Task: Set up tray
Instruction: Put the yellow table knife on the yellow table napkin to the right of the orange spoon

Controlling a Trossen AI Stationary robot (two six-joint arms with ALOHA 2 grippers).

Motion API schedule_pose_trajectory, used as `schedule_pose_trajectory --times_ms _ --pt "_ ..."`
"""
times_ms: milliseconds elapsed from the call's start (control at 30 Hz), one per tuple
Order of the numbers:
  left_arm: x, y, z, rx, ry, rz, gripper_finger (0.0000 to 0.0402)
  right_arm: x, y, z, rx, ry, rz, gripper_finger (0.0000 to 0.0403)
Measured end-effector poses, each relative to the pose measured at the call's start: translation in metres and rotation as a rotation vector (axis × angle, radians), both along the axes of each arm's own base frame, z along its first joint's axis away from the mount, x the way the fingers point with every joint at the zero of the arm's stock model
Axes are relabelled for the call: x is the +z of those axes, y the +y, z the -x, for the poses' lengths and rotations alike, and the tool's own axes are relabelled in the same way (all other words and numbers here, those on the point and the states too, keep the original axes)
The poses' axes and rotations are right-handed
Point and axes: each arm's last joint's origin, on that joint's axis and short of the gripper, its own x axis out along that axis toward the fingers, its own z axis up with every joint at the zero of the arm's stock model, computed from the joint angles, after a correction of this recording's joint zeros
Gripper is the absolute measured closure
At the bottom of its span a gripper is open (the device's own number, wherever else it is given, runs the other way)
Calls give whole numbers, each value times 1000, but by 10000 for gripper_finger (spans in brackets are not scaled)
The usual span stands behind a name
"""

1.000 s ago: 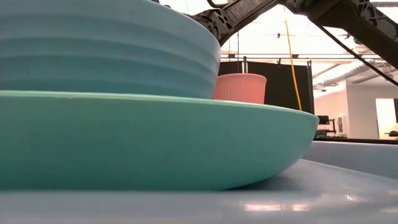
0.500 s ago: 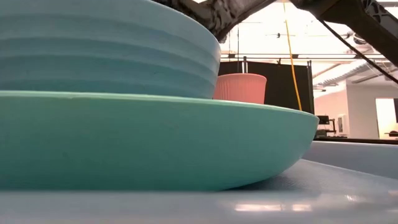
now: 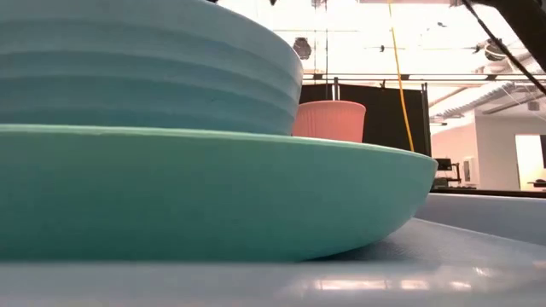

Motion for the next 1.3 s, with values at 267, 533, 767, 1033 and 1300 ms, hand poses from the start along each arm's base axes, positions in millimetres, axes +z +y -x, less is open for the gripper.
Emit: schedule_pose_trajectory --times_ms 267,533,767,1033,1300 --pt "0 0 0 -10 1 4 392 49 3 43 -135 153 139 310" --pt "-1 0 0 -10 3 6 392 75 9 104 -282 265 170 310" --pt "-2 0 0 -8 3 10 392 71 8 163 -368 293 2 310" --pt "-2 0 0 -8 3 24 392 25 2 230 -550 363 -239 310" --pt "-3 0 0 -8 4 28 392 -25 14 275 -645 467 -446 310"
